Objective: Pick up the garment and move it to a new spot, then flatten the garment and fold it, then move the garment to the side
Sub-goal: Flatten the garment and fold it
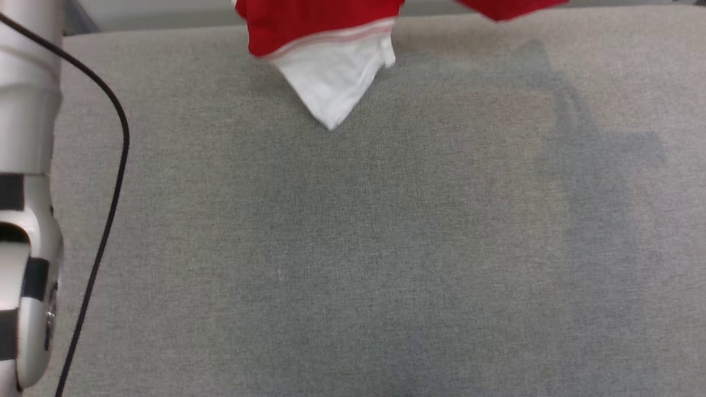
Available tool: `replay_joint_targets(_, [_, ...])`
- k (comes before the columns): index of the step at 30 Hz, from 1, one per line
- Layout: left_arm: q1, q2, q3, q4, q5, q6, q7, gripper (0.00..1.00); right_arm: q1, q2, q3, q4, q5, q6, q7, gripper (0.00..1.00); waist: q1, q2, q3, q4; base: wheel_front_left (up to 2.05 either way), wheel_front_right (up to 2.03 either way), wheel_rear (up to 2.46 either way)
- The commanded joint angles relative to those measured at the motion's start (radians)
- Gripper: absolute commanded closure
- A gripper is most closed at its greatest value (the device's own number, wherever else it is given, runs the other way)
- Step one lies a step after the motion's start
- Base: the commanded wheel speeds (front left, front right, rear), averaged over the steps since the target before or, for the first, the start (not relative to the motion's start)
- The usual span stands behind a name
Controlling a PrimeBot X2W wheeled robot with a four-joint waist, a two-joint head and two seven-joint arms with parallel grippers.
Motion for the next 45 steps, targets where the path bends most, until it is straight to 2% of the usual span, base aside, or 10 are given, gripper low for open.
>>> replay_joint_targets(1, [-0.049, 0.017, 0.002, 0.017, 0.015, 0.010, -0.001, 1.00, -0.039, -0.011, -0.004, 0.007, -0.016, -0.002, -0.011, 1.00, 0.0000, -0.0001, 0.130, -0.002, 0.00, 0.00, 0.00])
replay_joint_targets(5, [-0.151, 0.017, 0.002, 0.062, 0.024, 0.022, -0.007, 1.00, -0.121, -0.021, -0.010, 0.012, -0.036, -0.002, -0.031, 1.00, 0.0000, -0.0001, 0.222, 0.003, 0.00, 0.00, 0.00])
replay_joint_targets(11, [-0.211, 0.004, 0.007, 0.151, 0.016, 0.030, -0.030, 1.00, -0.172, -0.011, -0.013, 0.037, -0.031, -0.002, -0.061, 1.00, 0.0000, -0.0001, 0.316, 0.014, 0.00, 0.00, 0.00])
replay_joint_targets(18, [-0.197, -0.022, 0.012, 0.240, -0.010, 0.006, -0.079, 1.00, -0.148, -0.006, 0.028, 0.041, -0.001, -0.002, -0.065, 1.00, 0.0000, -0.0001, 0.364, 0.027, 0.00, 0.00, 0.00])
replay_joint_targets(23, [-0.140, -0.034, 0.021, 0.281, -0.041, -0.023, -0.120, 1.00, -0.070, -0.021, 0.082, -0.011, 0.049, -0.002, -0.073, 1.00, 0.0000, -0.0001, 0.358, 0.032, 0.00, 0.00, 0.00])
replay_joint_targets(31, [0.122, -0.030, 0.033, 0.255, -0.094, -0.061, -0.164, 1.00, 0.203, -0.080, 0.183, -0.149, 0.145, -0.002, -0.134, 1.00, 0.0000, -0.0001, 0.267, 0.032, 0.00, 0.00, 0.00])
replay_joint_targets(34, [0.272, -0.023, 0.056, 0.192, -0.140, -0.068, -0.169, 1.00, 0.329, -0.107, 0.209, -0.212, 0.180, -0.002, -0.170, 1.00, 0.0000, -0.0001, 0.225, 0.030, 0.00, 0.00, 0.00])
replay_joint_targets(40, [0.596, 0.030, 0.089, 0.008, -0.192, -0.071, -0.171, 1.00, 0.563, -0.145, 0.214, -0.313, 0.235, -0.002, -0.234, 1.00, 0.0000, -0.0001, 0.140, 0.023, 0.00, 0.00, 0.00])
replay_joint_targets(42, [0.707, 0.036, 0.101, -0.067, -0.204, -0.062, -0.171, 1.00, 0.638, -0.153, 0.208, -0.341, 0.243, -0.002, -0.247, 1.00, 0.0000, -0.0001, 0.110, 0.023, 0.00, 0.00, 0.00])
replay_joint_targets(45, [0.873, 0.043, 0.123, -0.185, -0.221, -0.019, -0.169, 1.00, 0.746, -0.160, 0.192, -0.375, 0.246, -0.002, -0.261, 1.00, 0.0000, -0.0001, 0.063, 0.021, 0.00, 0.00, 0.00])
